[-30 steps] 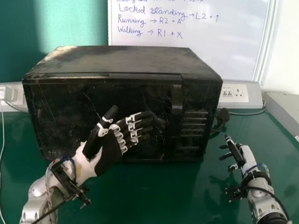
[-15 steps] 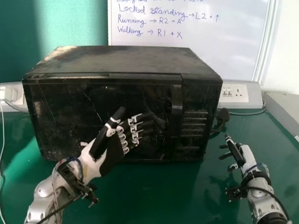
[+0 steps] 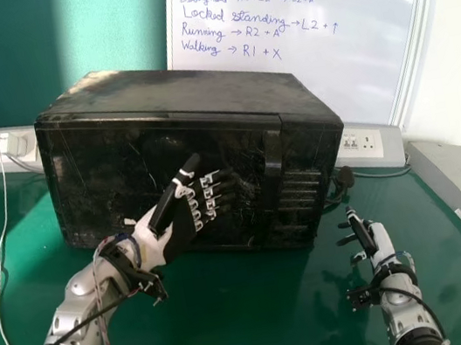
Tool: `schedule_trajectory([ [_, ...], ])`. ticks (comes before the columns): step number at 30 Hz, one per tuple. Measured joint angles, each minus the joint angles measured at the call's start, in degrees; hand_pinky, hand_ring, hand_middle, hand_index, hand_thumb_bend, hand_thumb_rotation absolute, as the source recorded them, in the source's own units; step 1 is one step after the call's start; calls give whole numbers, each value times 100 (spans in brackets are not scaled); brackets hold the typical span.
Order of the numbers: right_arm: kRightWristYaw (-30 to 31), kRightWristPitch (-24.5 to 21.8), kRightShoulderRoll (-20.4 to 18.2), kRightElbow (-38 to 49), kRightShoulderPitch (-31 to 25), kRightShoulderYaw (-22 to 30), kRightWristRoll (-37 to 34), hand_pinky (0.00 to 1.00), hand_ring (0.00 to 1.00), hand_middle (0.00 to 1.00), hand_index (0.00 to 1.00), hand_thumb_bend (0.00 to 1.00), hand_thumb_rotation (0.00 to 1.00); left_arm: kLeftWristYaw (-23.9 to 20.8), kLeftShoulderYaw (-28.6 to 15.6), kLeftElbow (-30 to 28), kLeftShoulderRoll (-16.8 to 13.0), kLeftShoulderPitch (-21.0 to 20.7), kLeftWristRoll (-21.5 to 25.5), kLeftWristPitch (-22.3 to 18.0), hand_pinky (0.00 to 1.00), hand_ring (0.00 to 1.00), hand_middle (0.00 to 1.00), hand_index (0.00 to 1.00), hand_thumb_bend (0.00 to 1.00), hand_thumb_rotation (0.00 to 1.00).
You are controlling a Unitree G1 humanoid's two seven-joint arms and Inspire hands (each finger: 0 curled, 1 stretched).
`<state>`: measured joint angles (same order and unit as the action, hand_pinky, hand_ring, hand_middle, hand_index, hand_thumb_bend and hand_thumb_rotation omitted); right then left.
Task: Open the door of oven
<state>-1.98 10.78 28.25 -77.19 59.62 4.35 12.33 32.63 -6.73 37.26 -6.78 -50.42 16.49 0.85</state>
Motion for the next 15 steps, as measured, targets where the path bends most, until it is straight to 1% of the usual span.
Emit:
schedule_trajectory([
  [5,-43,0,-1,0,0,-12,4,18,23,36,61,61,100,-19,-12,136,27,-75,7,147,81,98,100,98,95,90],
  [7,-41,-1,-4,0,0,12,-23,18,23,36,61,64,100,9,-35,208,42,-118,25,224,81,98,100,98,95,88],
  [9,-38,-2,-6,0,0,37,-40,18,23,36,62,65,100,29,-75,333,59,-231,55,280,80,97,99,97,96,88],
  [11,-38,-4,-9,0,1,35,-38,18,23,37,62,63,100,48,-99,452,67,-345,62,305,80,97,98,96,97,88],
  [15,-38,-2,-10,0,1,21,-28,18,23,36,60,67,100,121,-123,804,91,-552,61,304,80,97,99,96,97,89],
])
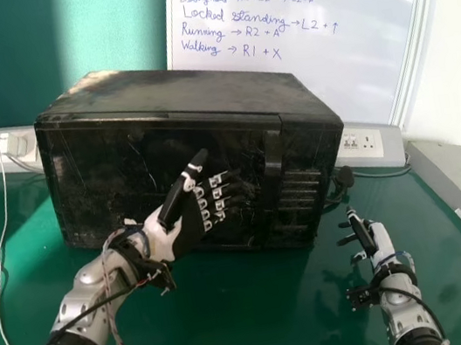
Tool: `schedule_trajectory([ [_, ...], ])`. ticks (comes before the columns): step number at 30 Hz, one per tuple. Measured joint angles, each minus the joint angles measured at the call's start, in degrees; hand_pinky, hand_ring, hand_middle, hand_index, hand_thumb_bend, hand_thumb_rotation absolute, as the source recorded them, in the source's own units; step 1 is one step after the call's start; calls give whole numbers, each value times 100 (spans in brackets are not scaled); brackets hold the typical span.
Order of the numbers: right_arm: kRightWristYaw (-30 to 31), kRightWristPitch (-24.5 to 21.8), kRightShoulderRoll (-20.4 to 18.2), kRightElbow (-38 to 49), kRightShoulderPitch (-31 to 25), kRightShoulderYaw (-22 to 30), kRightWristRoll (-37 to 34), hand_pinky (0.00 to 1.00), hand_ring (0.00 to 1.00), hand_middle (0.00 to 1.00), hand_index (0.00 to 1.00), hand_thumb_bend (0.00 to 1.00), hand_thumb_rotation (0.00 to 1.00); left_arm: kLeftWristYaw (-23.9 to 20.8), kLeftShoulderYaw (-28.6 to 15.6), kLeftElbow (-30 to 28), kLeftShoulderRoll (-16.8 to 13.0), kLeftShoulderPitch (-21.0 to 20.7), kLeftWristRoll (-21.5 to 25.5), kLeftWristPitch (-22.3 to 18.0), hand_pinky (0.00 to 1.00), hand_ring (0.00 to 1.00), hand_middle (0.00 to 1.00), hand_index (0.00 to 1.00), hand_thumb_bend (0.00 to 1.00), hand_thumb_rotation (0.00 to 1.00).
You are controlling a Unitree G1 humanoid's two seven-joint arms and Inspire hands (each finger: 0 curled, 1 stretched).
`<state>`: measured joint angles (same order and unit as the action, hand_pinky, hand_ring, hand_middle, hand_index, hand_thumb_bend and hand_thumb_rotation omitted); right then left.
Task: Open the door of oven
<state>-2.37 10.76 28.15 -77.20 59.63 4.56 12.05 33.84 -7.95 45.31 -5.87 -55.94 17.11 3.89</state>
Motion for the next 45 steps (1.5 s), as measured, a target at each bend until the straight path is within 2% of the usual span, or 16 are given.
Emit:
schedule_trajectory([
  [9,-4,-33,-7,0,1,-3,2,18,22,36,61,66,100,69,-44,498,102,-254,-25,-80,69,90,94,95,98,87],
  [20,-7,-61,-16,-1,2,4,-1,19,23,36,61,66,100,-62,-40,1099,136,-595,-243,-473,71,93,96,96,100,87],
  [24,-14,-61,-20,-1,2,-1,2,18,23,37,61,72,100,-142,-51,1323,140,-667,-256,-582,70,93,96,97,99,88],
  [30,-20,-61,-37,0,2,-17,3,18,23,35,61,64,100,-143,-68,1593,141,-813,-295,-739,72,90,95,97,99,90],
  [37,-20,-65,-50,-1,3,-12,-1,18,23,36,61,69,100,-139,-152,1823,200,-982,-296,-844,74,91,95,96,100,88],
  [45,-22,-65,-52,0,3,-14,0,18,23,36,60,67,100,-82,-204,2054,245,-1132,-302,-925,73,90,94,95,100,88],
])
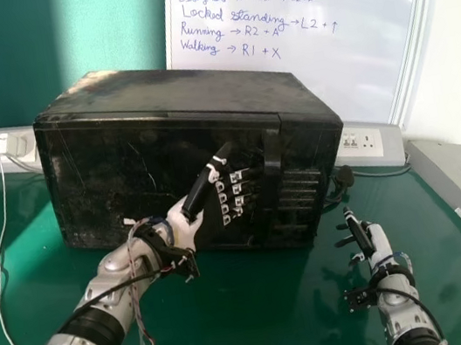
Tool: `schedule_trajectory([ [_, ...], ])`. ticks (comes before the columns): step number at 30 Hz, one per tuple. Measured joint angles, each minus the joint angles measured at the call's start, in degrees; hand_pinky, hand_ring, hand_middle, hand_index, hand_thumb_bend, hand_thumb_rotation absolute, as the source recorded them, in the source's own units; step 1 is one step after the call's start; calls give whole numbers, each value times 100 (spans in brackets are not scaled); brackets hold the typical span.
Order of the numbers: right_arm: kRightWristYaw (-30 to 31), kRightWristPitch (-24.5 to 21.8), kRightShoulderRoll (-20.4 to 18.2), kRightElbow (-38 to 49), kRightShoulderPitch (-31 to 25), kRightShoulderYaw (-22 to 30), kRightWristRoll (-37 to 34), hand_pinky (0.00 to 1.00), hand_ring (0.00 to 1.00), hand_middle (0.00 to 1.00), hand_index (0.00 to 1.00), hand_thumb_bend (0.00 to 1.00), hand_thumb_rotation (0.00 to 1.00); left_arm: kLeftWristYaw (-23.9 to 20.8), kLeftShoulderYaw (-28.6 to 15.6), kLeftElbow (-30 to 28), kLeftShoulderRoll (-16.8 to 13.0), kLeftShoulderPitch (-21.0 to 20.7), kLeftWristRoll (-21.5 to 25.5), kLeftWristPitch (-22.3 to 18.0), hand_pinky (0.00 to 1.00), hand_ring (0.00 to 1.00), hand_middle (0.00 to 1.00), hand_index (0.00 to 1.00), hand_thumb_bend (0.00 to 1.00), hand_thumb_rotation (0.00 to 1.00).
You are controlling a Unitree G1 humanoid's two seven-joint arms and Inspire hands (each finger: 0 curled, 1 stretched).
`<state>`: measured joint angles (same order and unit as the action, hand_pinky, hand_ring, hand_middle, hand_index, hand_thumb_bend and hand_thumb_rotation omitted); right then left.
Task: Open the door of oven
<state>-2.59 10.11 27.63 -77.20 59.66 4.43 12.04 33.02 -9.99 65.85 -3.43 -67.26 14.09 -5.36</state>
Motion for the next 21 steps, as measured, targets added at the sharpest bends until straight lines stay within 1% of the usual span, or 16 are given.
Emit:
schedule_trajectory([
  [4,0,0,-1,0,0,1,0,19,23,36,61,68,100,-17,-36,87,2,-50,-2,-2,75,90,94,96,100,89],
  [10,4,-3,-1,0,0,28,-9,18,23,37,61,67,100,-42,-57,216,14,-154,-19,-3,77,91,94,96,99,90],
  [16,4,-3,-1,0,0,26,-4,19,23,36,62,68,100,-41,-82,322,46,-189,-40,-11,76,90,93,96,100,89],
  [21,4,-6,-1,0,1,29,-7,18,23,37,61,66,100,20,-99,438,52,-197,-54,-95,76,91,94,97,100,92],
])
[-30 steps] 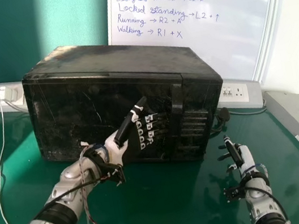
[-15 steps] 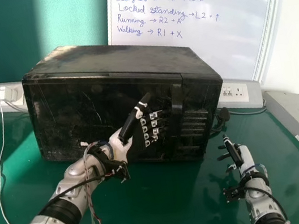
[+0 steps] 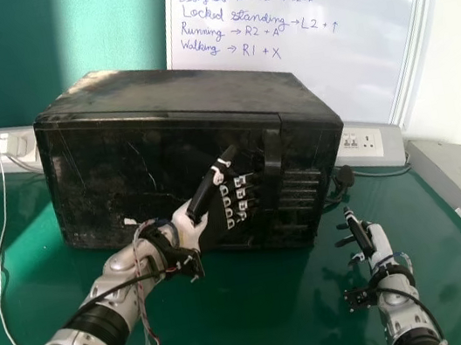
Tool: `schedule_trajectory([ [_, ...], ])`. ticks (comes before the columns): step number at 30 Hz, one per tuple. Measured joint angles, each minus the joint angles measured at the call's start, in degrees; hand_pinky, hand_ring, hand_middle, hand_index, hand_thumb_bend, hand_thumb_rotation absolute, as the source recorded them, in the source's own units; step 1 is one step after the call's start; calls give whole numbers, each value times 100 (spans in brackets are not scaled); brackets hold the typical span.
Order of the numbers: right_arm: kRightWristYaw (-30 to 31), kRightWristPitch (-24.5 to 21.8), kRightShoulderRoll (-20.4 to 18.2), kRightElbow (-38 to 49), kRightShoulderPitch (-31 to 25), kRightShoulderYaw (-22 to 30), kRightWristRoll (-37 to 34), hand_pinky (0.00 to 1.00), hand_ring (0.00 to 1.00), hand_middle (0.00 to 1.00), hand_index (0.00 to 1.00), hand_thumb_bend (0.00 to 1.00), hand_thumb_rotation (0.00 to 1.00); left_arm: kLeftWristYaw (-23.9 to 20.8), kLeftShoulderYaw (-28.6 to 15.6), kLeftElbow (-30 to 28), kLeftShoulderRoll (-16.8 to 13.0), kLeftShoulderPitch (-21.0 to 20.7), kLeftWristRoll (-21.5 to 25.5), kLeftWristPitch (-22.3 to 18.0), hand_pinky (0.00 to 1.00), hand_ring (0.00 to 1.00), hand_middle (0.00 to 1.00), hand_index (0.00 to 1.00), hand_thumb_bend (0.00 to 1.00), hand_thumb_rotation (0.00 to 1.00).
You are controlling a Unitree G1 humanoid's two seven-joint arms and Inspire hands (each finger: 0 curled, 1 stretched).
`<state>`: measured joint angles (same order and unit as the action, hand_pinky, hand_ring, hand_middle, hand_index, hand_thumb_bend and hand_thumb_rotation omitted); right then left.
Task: Open the door of oven
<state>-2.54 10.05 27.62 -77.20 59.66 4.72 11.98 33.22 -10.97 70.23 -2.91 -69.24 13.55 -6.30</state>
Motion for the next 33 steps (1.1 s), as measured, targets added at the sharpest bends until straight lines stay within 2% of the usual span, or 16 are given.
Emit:
schedule_trajectory([
  [10,0,-3,0,0,1,-10,5,19,23,36,61,66,100,175,-7,93,-6,-173,-114,-3,69,87,91,92,100,92],
  [23,-2,-4,0,0,1,-11,6,18,23,37,61,67,100,299,-73,206,29,-218,-119,-16,70,86,90,92,100,92],
  [27,-2,-6,0,0,2,-26,9,18,23,37,61,63,100,324,-75,213,36,-225,-132,-16,70,86,90,92,100,92],
  [33,-1,-7,-3,0,7,-10,4,18,23,36,61,68,100,341,-75,220,56,-254,-202,-19,65,80,85,86,100,93],
])
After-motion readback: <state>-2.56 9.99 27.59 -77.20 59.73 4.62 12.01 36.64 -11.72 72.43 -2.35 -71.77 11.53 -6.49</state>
